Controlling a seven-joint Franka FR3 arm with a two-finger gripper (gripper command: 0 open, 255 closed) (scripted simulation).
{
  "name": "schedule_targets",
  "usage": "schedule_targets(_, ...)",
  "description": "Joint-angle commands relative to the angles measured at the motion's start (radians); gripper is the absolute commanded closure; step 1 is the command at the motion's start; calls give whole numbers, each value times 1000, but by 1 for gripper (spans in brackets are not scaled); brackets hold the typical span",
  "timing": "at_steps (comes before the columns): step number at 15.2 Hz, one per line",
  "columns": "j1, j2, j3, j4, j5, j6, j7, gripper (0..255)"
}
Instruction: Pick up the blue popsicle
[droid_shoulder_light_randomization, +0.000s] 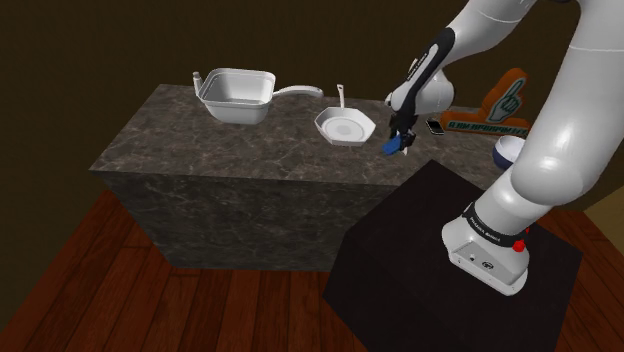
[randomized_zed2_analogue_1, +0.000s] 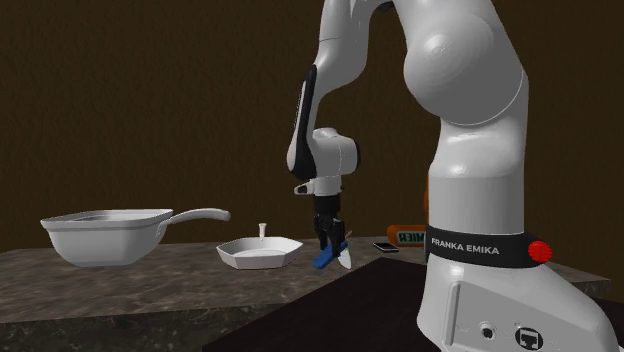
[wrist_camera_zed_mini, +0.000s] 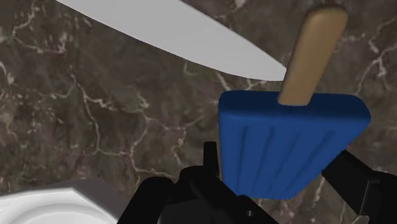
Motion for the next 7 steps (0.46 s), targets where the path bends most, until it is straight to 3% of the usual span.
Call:
schedule_targets(1, 21, -34, -26, -10, -24, -25, 16, 255)
schedule_targets(7, 58, -103, -76, -20, -84, -81, 55, 255)
